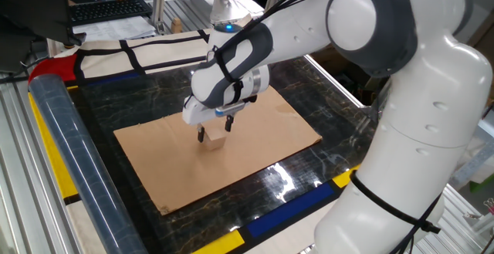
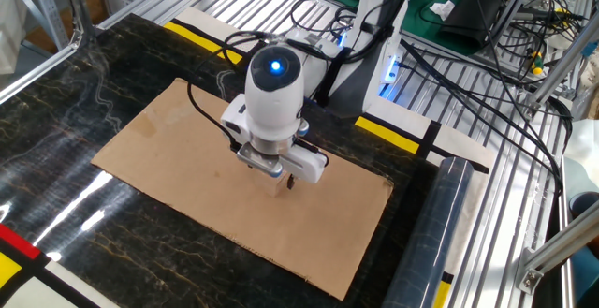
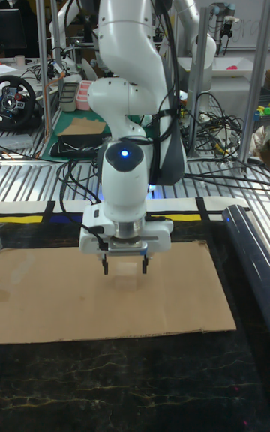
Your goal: Grab the block and place it at the designated location
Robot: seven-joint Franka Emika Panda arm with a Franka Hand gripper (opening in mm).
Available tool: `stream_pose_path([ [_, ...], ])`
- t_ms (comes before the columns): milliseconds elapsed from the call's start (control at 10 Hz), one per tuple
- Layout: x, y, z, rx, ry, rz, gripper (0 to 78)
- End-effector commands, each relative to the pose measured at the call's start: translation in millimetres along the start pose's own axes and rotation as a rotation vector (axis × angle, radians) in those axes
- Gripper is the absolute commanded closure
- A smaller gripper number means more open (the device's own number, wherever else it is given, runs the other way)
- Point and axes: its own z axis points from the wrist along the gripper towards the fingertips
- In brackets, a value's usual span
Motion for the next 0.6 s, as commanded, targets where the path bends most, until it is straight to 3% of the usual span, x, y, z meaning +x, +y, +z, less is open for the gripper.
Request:
stream_pose_path([
  [100,-0.3,-10.8,-55.6,-0.003,-0.017,0.003,0.1],
  [600,21.9,-27.7,-94.2,0.0,-0.031,-0.044,0.1],
])
